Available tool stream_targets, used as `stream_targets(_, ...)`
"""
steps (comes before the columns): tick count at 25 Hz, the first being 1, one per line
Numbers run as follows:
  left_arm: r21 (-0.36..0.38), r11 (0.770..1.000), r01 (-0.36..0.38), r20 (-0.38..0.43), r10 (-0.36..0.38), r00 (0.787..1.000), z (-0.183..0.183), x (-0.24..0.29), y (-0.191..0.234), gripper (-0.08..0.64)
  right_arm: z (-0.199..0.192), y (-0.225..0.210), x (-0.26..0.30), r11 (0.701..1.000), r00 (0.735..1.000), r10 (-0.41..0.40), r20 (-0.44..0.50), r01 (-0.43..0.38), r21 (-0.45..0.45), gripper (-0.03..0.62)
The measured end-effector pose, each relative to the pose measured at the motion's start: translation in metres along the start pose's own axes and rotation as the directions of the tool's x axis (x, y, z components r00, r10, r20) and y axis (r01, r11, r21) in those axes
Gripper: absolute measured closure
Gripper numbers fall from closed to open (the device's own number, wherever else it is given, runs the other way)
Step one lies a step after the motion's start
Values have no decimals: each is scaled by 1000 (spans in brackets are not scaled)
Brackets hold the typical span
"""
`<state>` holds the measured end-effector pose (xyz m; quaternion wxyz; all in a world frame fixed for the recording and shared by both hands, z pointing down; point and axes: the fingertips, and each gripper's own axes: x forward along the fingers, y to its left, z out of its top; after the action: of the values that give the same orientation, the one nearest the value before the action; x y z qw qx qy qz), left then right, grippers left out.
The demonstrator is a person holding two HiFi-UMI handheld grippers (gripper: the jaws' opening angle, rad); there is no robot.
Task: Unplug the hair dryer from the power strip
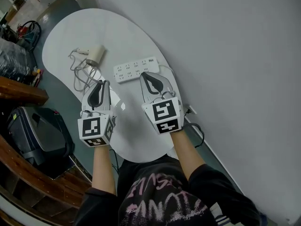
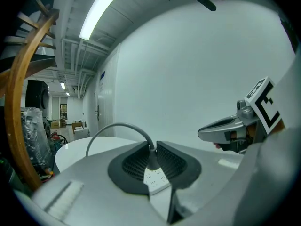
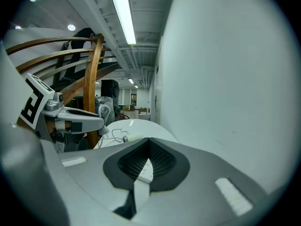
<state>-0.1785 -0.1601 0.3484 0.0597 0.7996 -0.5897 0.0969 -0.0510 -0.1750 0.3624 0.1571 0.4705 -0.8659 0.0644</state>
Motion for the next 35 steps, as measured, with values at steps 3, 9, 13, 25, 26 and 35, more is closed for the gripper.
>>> stream_targets(3, -1, 1000, -8, 11, 8, 1000, 6, -6, -1, 502, 7, 1, -6, 1000, 1000, 5, 16, -5, -3, 580)
stream_targets(9, 8, 1000, -23, 32, 23, 999, 17, -19, -2, 502, 19, 4, -16, 1000, 999, 9, 45, -8, -17, 580)
stream_targets(13, 15, 999, -35, 42, 34, 999, 23, -30, -2, 502, 26, 8, -23, 1000, 998, 18, 61, -17, -25, 583)
stream_targets(25, 28, 998, -61, 86, 59, 995, 42, -54, -5, 502, 41, 16, -43, 998, 994, 40, 99, -34, -55, 583)
stream_targets(26, 29, 998, -62, 91, 59, 994, 45, -56, -5, 502, 43, 17, -45, 998, 994, 41, 104, -35, -58, 583)
stream_targets(35, 54, 996, -66, 124, 59, 991, 64, -75, -16, 500, 59, 19, -66, 998, 988, 52, 143, -44, -53, 583)
